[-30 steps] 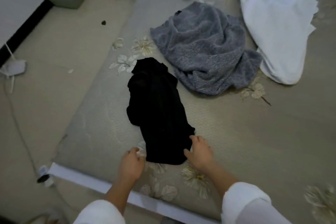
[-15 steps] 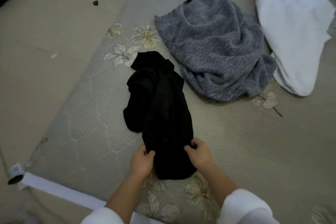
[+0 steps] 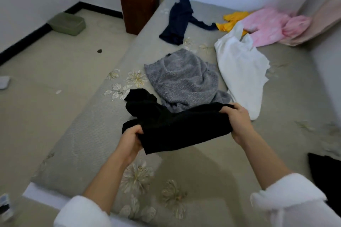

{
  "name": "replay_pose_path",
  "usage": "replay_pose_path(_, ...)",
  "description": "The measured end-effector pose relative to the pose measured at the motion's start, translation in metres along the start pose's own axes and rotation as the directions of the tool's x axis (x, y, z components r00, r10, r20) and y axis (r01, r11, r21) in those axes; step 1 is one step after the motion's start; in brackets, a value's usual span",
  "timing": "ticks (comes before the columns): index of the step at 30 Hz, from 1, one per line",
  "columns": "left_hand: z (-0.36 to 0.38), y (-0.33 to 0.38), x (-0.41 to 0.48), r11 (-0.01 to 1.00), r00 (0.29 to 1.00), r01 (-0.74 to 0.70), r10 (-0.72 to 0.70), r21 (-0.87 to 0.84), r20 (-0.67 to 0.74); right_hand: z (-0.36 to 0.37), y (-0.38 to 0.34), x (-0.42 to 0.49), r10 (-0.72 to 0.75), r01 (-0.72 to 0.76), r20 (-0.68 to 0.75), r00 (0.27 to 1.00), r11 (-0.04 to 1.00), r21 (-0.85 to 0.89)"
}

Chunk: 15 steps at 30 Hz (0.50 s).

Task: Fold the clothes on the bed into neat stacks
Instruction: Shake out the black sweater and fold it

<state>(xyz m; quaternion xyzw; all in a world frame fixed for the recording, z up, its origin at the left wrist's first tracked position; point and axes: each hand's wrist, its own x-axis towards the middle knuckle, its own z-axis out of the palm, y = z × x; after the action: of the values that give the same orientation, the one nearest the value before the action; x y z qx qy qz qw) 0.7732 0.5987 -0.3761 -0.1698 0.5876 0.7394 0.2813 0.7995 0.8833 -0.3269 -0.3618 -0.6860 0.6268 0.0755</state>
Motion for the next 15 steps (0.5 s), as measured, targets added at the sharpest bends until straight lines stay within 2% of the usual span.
replay_pose_path(5,0.054,0.062,-0.040,0.989,0.990,-0.144,0.144,-0.029,0.002,-0.066,-0.066,-0.019,-0.132,0.131,0.018,0.991,0.991,0.037)
replay_pose_path(10,0.100,0.125,-0.072,0.936,0.936,-0.351,0.351,0.005,0.025,-0.119,-0.121,-0.040,-0.293,0.296,-0.050,0.955,0.953,0.068)
replay_pose_path(15,0.134,0.157,-0.087,0.877,0.875,-0.480,0.476,0.026,0.085,-0.154,-0.152,-0.058,-0.421,0.446,-0.172,0.891,0.881,0.156)
